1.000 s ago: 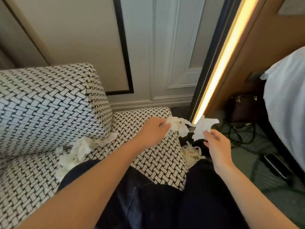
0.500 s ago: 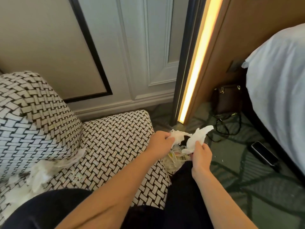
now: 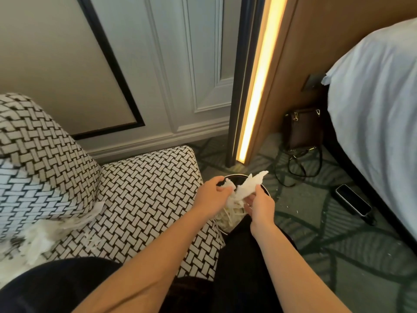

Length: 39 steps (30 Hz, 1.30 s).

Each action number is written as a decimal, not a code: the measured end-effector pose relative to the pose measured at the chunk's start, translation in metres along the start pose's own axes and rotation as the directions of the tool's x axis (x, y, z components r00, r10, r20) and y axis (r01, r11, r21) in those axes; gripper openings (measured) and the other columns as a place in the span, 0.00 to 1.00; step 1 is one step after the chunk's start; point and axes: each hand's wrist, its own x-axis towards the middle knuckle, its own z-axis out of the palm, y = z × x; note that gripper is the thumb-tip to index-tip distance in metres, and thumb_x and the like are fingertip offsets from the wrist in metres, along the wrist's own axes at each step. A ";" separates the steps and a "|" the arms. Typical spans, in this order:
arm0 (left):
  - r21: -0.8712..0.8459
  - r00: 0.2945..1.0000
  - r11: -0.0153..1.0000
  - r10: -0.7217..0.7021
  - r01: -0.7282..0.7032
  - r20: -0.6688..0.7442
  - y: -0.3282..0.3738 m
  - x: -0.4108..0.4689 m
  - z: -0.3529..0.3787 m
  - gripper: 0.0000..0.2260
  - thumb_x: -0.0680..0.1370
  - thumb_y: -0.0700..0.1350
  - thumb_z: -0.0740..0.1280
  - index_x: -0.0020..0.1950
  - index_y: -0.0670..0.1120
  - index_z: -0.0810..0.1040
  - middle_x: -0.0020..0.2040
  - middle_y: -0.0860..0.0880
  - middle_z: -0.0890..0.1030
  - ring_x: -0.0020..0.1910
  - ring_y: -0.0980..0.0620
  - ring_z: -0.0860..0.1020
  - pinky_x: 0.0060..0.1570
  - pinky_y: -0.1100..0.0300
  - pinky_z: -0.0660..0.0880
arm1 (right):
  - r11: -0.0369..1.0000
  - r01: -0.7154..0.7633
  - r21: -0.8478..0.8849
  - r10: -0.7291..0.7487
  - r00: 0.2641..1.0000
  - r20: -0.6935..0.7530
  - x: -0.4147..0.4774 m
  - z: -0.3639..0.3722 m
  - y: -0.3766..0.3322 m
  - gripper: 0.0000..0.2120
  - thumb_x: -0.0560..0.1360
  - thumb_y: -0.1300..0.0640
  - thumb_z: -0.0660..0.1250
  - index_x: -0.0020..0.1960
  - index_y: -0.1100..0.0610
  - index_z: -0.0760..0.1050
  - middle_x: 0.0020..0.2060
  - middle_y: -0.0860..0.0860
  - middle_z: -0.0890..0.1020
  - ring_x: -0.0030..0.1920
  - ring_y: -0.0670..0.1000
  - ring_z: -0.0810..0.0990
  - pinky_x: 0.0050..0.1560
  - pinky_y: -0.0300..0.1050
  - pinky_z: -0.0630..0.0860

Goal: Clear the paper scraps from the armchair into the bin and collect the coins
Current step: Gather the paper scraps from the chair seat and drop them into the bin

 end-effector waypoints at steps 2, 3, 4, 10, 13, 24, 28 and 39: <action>0.004 1.000 1.000 0.001 -0.001 0.015 0.001 -0.003 -0.002 0.21 0.79 0.48 0.62 0.72 0.49 0.66 0.63 0.48 0.76 0.61 0.52 0.74 0.54 0.64 0.67 | 1.000 -0.011 0.015 0.010 0.999 0.053 -0.001 -0.001 0.002 0.18 0.81 0.50 0.55 0.58 0.61 0.77 0.52 0.55 0.81 0.54 0.52 0.79 0.57 0.46 0.73; 0.007 1.000 1.000 0.001 -0.001 0.023 0.001 -0.005 -0.003 0.20 0.79 0.48 0.62 0.71 0.49 0.67 0.63 0.48 0.76 0.61 0.52 0.74 0.54 0.64 0.67 | 1.000 -0.017 0.007 0.016 0.997 0.070 -0.001 -0.001 0.002 0.20 0.81 0.49 0.55 0.62 0.62 0.75 0.52 0.55 0.81 0.55 0.52 0.78 0.58 0.46 0.73; 0.014 1.000 1.000 0.000 0.000 0.030 0.000 -0.007 -0.004 0.20 0.79 0.48 0.62 0.71 0.49 0.68 0.63 0.48 0.77 0.61 0.53 0.74 0.53 0.64 0.67 | 1.000 -0.019 -0.008 0.020 0.997 0.081 -0.003 -0.002 0.002 0.21 0.81 0.48 0.55 0.63 0.62 0.74 0.52 0.55 0.81 0.55 0.51 0.78 0.60 0.46 0.72; 0.047 0.999 0.999 -0.008 0.006 0.038 -0.004 -0.018 -0.015 0.16 0.79 0.47 0.61 0.67 0.48 0.73 0.60 0.48 0.78 0.58 0.53 0.75 0.55 0.63 0.69 | 0.999 0.002 -0.046 0.005 0.990 0.144 -0.011 -0.003 0.000 0.22 0.81 0.48 0.54 0.67 0.61 0.71 0.60 0.55 0.79 0.61 0.51 0.76 0.67 0.48 0.67; 0.053 1.000 0.999 -0.009 0.008 0.025 -0.008 -0.026 -0.021 0.15 0.79 0.47 0.62 0.65 0.48 0.74 0.58 0.48 0.78 0.57 0.53 0.76 0.57 0.60 0.71 | 0.994 0.087 -0.064 -0.073 0.978 0.197 -0.020 -0.005 0.002 0.19 0.81 0.51 0.54 0.66 0.60 0.72 0.60 0.54 0.79 0.61 0.50 0.76 0.67 0.48 0.68; 0.050 0.996 0.995 0.090 -0.090 -0.007 -0.006 -0.084 -0.092 0.12 0.79 0.48 0.62 0.62 0.51 0.76 0.58 0.52 0.79 0.54 0.56 0.77 0.48 0.64 0.69 | 0.853 0.422 -0.308 -0.320 0.888 0.330 -0.076 -0.005 -0.010 0.08 0.76 0.53 0.64 0.50 0.54 0.80 0.44 0.49 0.84 0.48 0.46 0.82 0.60 0.50 0.75; -0.034 0.991 0.993 0.112 -0.115 -0.077 -0.012 -0.116 -0.135 0.12 0.78 0.48 0.63 0.61 0.52 0.76 0.55 0.54 0.80 0.50 0.58 0.78 0.44 0.65 0.70 | 0.765 0.555 -0.326 -0.371 0.795 0.481 -0.110 0.018 -0.019 0.08 0.77 0.56 0.64 0.52 0.57 0.79 0.44 0.49 0.83 0.48 0.46 0.81 0.59 0.46 0.75; -0.220 0.955 0.974 -0.008 -0.060 -0.296 -0.092 -0.186 -0.254 0.10 0.78 0.50 0.64 0.58 0.51 0.78 0.49 0.56 0.83 0.47 0.57 0.81 0.56 0.57 0.74 | 0.487 0.818 -0.307 -0.362 0.509 0.781 -0.208 0.117 -0.011 0.08 0.77 0.55 0.65 0.53 0.56 0.80 0.44 0.48 0.83 0.47 0.46 0.82 0.50 0.33 0.73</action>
